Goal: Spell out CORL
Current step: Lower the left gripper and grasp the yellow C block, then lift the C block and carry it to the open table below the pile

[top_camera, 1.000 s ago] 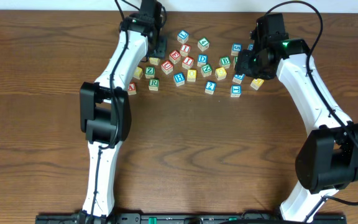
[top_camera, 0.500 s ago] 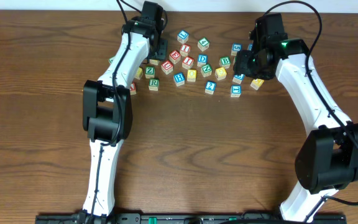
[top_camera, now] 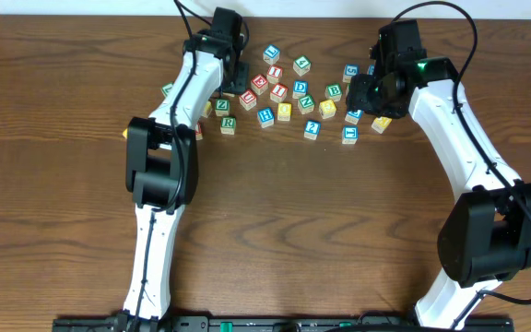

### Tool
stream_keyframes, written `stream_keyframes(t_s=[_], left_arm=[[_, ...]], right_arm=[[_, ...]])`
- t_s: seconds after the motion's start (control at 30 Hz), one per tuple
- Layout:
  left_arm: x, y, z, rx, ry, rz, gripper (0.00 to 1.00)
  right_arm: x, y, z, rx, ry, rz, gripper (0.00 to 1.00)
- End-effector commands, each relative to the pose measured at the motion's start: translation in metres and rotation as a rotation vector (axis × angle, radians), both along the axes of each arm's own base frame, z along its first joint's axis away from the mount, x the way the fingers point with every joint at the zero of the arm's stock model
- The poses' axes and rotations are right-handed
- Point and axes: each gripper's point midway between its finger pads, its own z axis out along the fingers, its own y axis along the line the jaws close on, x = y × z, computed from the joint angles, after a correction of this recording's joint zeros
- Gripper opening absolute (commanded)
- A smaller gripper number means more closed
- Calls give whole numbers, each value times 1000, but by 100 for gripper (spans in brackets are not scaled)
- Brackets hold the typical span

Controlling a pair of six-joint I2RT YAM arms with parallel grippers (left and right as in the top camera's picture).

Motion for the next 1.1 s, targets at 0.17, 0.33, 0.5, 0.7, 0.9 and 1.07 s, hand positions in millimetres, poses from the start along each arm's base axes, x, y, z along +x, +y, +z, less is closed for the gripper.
stream_keyframes(t_s=[0.17,0.33,0.5,0.7,0.9,1.07], left_arm=[[-4,1,-17,12,28,-9,30],[-4,1,-16,13,27,-8,27],[-1,1,-7,9,11,-8,24],[2,0,17,-2,-31,-7,20],[4,0,48,-17,-74,4,19],[-2,2,87,-43,-112,40,19]], right_arm=[[-2,3,-2,1,8,-1,62],[-1,2,-2,-7,7,-4,63],[-1,0,-2,-13,5,-8,64],[-1,0,-2,-13,5,-8,64],[-1,0,-2,-15,5,-3,65],[-1,0,-2,-19,4,-2,66]])
